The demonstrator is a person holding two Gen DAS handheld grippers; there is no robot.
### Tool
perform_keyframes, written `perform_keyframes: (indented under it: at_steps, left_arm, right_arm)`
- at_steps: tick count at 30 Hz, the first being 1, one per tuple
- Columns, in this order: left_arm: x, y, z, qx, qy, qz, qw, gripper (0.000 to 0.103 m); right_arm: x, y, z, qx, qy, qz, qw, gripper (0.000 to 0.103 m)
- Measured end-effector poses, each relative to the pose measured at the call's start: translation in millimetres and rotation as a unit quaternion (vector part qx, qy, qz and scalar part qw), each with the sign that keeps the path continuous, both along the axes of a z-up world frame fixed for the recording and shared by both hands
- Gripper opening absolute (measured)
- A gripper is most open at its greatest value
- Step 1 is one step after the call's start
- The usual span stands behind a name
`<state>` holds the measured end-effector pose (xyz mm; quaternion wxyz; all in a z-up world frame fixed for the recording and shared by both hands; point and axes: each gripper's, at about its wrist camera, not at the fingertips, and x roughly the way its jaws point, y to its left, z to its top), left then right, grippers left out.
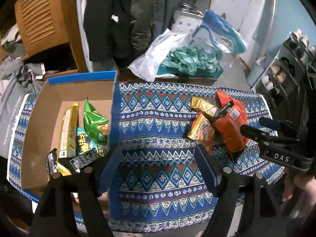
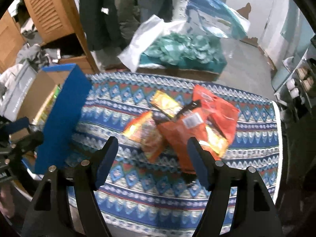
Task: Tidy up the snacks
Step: 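Grasp the orange barcode bag with the right tool while the left tool grasps the orange chip bag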
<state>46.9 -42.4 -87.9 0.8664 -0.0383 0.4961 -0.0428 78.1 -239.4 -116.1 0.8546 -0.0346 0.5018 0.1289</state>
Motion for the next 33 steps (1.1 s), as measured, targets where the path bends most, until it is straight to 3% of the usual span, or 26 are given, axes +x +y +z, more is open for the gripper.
perform_keyframes:
  at_steps: [10,20,33]
  left_arm:
    - [28.4,-40.4,-21.0,-0.001,0.025,-0.027,0.9993,0.077]
    - [53.7,-72.3,-67.3,0.034,0.07,-0.078,0.9939,0.077]
    - [80.6,-83.8,-104.1,0.005,0.095,-0.077,0.9924,0.077]
  right_arm:
    - [24.6,-33.9,-25.0,-0.048,0.034,0.021,0.998,0.072]
    - [41.5,-39.3,-77.9,-0.069,0.069,0.056,0.994,0.072]
    - [53.7,-30.4,-122.9,-0.112,0.078,0.063,0.989,0.072]
